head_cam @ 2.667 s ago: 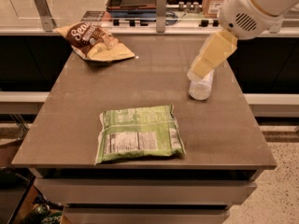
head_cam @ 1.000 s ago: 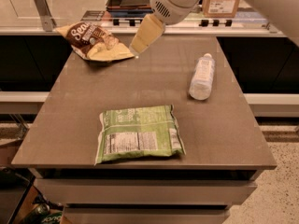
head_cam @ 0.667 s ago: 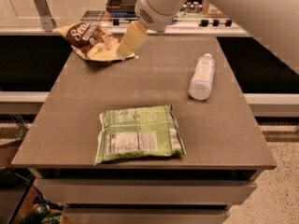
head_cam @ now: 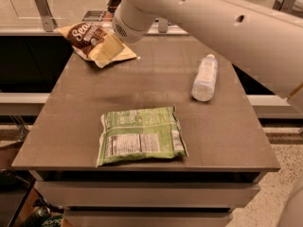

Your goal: Pick brown chip bag

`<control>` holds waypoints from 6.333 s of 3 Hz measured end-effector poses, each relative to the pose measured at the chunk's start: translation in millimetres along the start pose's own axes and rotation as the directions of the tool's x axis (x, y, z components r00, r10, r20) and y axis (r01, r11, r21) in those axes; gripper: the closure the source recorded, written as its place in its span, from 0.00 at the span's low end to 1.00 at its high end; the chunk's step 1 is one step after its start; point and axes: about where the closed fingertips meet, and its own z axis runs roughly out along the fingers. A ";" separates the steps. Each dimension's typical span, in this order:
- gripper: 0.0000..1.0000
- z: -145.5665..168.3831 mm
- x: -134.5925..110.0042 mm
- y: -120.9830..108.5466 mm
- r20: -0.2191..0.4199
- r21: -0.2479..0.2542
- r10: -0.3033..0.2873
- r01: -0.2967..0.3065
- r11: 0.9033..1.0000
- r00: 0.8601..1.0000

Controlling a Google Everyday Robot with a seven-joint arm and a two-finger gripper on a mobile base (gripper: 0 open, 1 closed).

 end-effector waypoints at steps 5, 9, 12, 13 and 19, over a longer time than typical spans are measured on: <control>0.00 142.5 -69.8 -0.2 0.077 0.057 0.031 -0.035 0.998 0.997; 0.19 188.5 -76.9 -2.9 0.061 0.038 -0.051 0.049 0.998 0.997; 0.89 195.3 -74.1 1.3 0.052 0.031 -0.054 0.053 0.998 0.997; 1.00 197.4 -73.0 2.4 0.050 0.028 -0.055 0.053 0.998 0.997; 1.00 196.3 -74.0 2.0 0.051 0.029 -0.055 0.053 0.998 0.997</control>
Offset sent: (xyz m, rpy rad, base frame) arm 0.0879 0.0840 -0.0283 0.0548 -0.1465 -0.0638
